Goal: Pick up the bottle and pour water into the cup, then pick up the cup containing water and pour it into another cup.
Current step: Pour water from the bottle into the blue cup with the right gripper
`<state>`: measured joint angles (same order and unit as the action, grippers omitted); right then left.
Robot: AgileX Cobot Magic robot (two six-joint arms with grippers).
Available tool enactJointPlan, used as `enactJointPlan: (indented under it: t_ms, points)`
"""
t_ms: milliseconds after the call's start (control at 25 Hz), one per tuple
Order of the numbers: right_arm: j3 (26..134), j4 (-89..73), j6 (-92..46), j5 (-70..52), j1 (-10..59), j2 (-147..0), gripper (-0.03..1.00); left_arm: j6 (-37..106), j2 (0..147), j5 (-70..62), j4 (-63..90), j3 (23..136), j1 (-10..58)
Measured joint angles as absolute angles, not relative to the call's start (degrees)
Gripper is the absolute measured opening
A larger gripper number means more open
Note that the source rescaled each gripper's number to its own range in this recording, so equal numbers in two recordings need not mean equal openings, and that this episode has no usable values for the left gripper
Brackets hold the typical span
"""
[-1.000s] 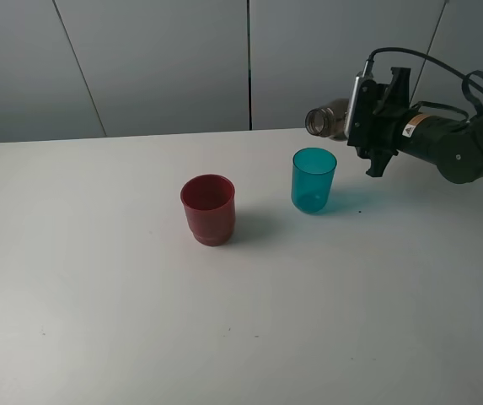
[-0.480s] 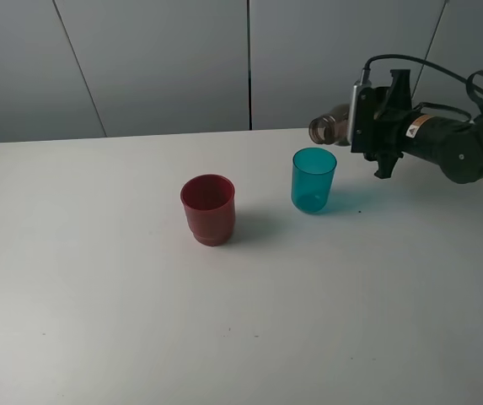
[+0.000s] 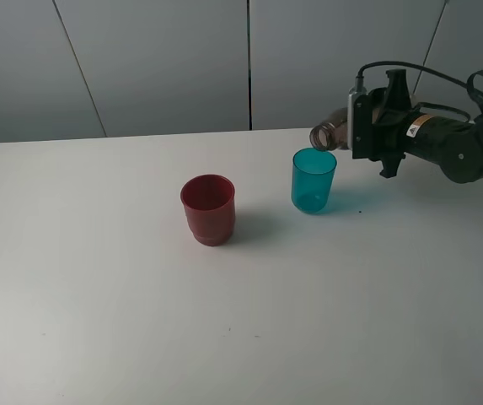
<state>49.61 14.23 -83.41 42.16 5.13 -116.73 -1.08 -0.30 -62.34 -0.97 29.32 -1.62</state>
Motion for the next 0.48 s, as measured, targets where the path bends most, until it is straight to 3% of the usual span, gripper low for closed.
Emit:
enactJointPlan:
  t_ms: [480]
  points:
    - [49.61,14.23,-87.81,42.16,5.13,-116.73,0.02,-1.08,-0.3,-62.34,-0.97,29.32,-1.62]
